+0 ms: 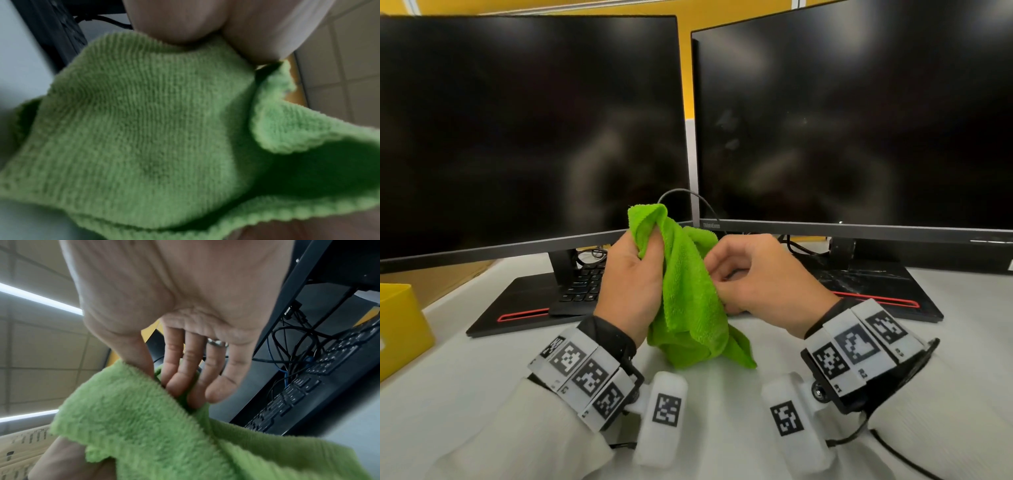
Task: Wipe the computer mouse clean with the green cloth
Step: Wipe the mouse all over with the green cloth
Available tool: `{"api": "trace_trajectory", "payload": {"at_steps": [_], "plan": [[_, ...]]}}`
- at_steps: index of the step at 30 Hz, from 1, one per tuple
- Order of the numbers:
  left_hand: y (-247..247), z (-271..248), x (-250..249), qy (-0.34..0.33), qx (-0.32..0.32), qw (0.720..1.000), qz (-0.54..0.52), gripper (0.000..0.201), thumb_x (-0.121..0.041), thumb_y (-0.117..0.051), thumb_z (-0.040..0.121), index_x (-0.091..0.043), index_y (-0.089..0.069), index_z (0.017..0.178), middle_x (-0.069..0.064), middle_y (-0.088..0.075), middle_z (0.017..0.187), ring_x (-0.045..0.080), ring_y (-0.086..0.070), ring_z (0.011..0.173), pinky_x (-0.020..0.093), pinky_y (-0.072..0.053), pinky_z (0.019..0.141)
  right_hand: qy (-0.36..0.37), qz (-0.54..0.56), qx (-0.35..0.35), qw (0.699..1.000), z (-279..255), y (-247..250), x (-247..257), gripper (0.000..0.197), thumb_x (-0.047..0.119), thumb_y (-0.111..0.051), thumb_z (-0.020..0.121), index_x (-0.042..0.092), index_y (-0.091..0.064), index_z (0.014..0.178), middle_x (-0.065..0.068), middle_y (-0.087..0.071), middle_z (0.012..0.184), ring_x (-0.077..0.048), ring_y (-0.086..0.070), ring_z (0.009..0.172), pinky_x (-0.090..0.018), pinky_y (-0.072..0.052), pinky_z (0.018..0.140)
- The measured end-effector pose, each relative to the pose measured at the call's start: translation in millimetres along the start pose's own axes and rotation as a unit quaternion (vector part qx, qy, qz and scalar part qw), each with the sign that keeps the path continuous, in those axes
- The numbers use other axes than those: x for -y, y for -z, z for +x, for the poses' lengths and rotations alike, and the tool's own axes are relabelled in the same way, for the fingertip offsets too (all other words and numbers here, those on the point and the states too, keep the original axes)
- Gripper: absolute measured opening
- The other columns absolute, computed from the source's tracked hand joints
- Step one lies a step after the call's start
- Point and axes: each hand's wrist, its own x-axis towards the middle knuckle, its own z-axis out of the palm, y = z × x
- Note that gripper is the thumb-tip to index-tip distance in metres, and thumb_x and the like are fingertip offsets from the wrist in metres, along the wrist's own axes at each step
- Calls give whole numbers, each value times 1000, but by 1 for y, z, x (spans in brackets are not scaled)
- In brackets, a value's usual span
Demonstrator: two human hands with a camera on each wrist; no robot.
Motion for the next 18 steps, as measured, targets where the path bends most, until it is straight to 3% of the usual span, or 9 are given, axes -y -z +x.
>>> {"api": "trace_trajectory", "payload": {"at_steps": [2, 4, 6, 8, 10, 13, 18], "plan": [[-2, -2, -1, 20, 26, 999, -25, 17, -16, -57, 105, -12, -72, 98, 7, -79, 91, 25, -74, 86, 43, -63, 80, -9, -21, 22, 1000, 0, -3, -3, 30, 11, -87, 76, 18, -66, 97, -6, -72, 84, -9, -61, 60, -41, -59, 66], [-4, -6, -3, 32, 63, 996, -48, 15, -5, -59, 98, -11, -73, 99, 2, -80, 89, 19, -76, 84, 34, -64, 75, -8, -37, 23, 999, 0, -4, -5, 35, 18, -87, 70, 19, -65, 97, -5, -66, 75, -5, -52, 53, -36, -50, 63], [-3, -6, -6, 38, 60, 995, -75, 15, -9, -65, 86, -9, -74, 99, 6, -82, 91, 20, -77, 86, 36, -65, 79, -10, -63, 21, 998, 2, 2, -1, 29, 22, -84, 69, 21, -68, 93, -18, -65, 74, -14, -52, 56, -38, -50, 65], [-1, -3, -6, 57, 34, 993, -95, 19, -11, -68, 81, -6, -75, 97, 11, -81, 92, 24, -78, 85, 41, -65, 82, -12, -108, 48, 993, 2, 14, 8, 21, 24, -85, 75, 24, -74, 93, -14, -72, 74, -24, -61, 59, -42, -57, 69], [2, 1, -6, 91, 2, 989, -117, 16, -4, -66, 88, 2, -75, 100, 19, -80, 98, 30, -77, 87, 46, -65, 82, -17, -183, 63, 981, 0, 27, 18, 21, 31, -87, 76, 31, -77, 95, -4, -77, 76, -19, -72, 66, -41, -62, 73], [4, 4, -6, 138, -25, 980, -143, 26, 2, -60, 94, 14, -68, 116, 34, -73, 113, 42, -73, 99, 51, -64, 81, -30, -248, 75, 965, -6, 35, 28, 19, 31, -88, 72, 31, -79, 89, 2, -76, 73, -7, -68, 64, -32, -57, 66], [6, 5, -7, 197, -34, 965, -170, 29, 0, -58, 98, 15, -65, 122, 34, -72, 117, 42, -74, 102, 53, -64, 79, -49, -344, 98, 933, -17, 44, 39, 13, 34, -85, 69, 36, -76, 78, -1, -72, 71, -13, -65, 64, -37, -57, 63]]}}
